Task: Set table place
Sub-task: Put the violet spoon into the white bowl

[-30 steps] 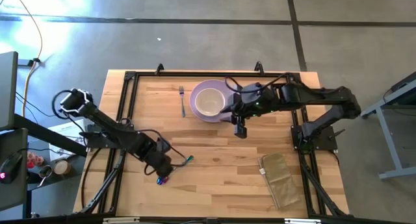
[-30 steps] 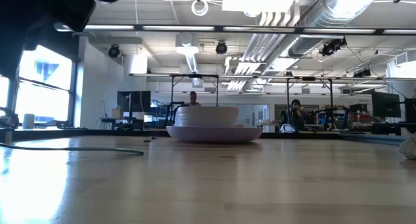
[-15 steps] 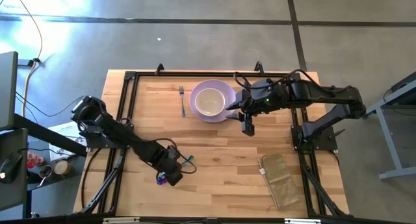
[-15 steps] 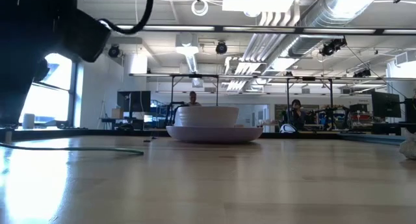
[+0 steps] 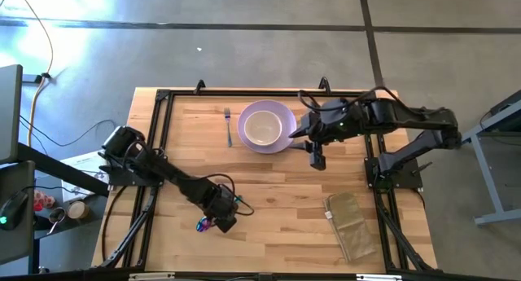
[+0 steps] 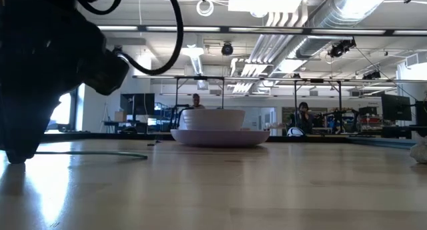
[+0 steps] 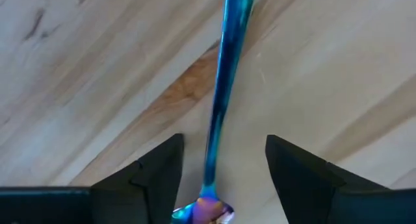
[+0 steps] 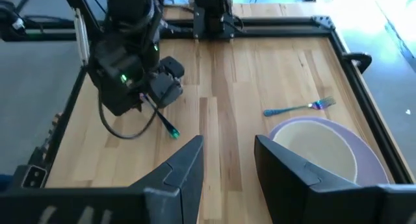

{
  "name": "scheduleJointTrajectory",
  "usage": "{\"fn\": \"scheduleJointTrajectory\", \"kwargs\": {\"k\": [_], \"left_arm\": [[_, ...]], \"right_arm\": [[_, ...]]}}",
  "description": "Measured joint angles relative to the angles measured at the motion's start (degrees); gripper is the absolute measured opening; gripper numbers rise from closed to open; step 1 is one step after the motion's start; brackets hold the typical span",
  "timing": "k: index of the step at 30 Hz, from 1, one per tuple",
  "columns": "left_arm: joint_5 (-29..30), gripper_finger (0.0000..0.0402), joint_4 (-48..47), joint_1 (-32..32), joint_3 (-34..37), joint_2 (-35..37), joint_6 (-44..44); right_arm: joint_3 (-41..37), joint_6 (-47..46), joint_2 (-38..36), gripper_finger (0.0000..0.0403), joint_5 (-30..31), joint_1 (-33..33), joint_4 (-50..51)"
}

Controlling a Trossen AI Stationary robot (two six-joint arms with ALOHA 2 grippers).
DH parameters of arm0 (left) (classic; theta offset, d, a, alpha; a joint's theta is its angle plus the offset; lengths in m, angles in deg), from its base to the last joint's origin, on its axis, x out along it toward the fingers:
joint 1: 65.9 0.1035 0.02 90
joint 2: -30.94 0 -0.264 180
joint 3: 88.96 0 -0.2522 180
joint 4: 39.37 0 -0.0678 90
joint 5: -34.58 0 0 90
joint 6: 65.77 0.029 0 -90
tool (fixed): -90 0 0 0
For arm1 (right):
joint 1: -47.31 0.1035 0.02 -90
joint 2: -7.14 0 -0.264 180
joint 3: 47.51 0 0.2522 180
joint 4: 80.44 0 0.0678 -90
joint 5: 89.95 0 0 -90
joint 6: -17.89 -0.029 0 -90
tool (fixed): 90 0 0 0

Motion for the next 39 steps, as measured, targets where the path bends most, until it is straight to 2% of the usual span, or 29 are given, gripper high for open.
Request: {"fn": "scheduleJointTrajectory", "kwargs": {"k": [4, 9, 10, 14, 18, 27, 30, 33, 36, 39], "left_arm": [[-0.84, 0.0162, -0.84, 0.09, 0.02, -0.93, -0.03], [-0.63, 0.0032, -2.24, 0.66, 0.27, -0.21, 0.85], [-0.65, 0.0018, -2.39, 1.07, 0.28, 0.34, 1.3], [-3.42, 0.0014, -1.23, 2.77, 0.48, 1.85, 4.71], [-6.25, 0.0009, 3.5, 5.41, 0.44, 6.55, 10.61], [-8.73, 0.0004, 23.74, 14.29, 0.33, 23.32, 22.45], [-10.21, 0.0004, 31.14, 17.41, 0.29, 29.18, 25.63], [-13.11, 0.0003, 39.3, 19.72, 0.24, 33.31, 27.75], [-16.54, 0.0003, 47.89, 20.29, 0.22, 35.58, 28.43], [-18.73, 0.0003, 54.86, 20.24, 0.2, 36.09, 29.25]], "right_arm": [[0.0, 0.03, -1.18, 0.0128, 0.0, 0.0, -0.17], [0.0, 0.02, -1.84, 0.0128, 0.01, 0.0, -0.21], [0.0, 0.02, -2.0, 0.0128, 0.01, 0.0, -0.17], [0.0, 0.02, -2.39, 0.0128, 0.02, 0.0, -0.22], [0.0, 0.02, -2.73, 0.0128, 0.02, 0.0, -0.31], [0.0, 2.8, -6.67, 0.0128, -1.12, -0.15, -2.29], [0.0, 3.02, -9.41, 0.0127, -5.82, -0.17, -5.92], [0.02, 4.19, -10.99, 0.0113, -13.02, -0.02, -11.13], [0.07, 6.12, -10.55, 0.0089, -20.26, 0.0, -16.83], [0.07, 8.2, -8.23, 0.0068, -23.16, 0.0, -21.51]]}}
